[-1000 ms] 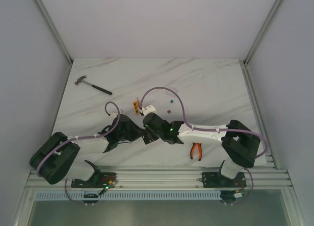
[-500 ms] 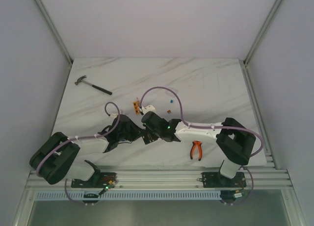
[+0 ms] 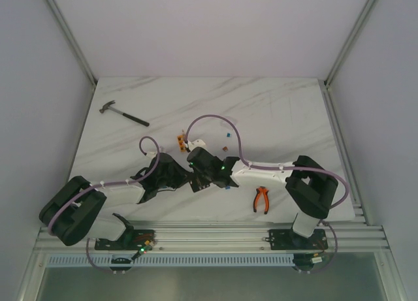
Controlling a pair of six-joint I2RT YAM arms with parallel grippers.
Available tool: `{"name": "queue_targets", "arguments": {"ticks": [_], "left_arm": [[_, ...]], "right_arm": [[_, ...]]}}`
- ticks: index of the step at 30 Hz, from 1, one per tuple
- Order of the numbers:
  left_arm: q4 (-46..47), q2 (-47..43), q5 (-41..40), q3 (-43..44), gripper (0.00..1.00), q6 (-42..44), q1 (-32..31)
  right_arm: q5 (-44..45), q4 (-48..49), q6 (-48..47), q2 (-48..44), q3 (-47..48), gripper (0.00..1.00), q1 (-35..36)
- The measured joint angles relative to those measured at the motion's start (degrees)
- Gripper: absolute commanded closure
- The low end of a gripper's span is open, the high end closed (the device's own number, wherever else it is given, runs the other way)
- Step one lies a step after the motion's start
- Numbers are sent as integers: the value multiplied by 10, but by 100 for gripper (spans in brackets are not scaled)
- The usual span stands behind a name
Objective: Snap on the fuse box
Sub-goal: Install the fuse at the fuse box base.
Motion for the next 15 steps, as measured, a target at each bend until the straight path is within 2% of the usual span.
{"name": "queue_targets", "arguments": {"ticks": [15], "left_arm": [[1, -1, -6, -2, 78, -10, -3]], "right_arm": [[-3, -14, 2, 12, 14, 99, -1]]}}
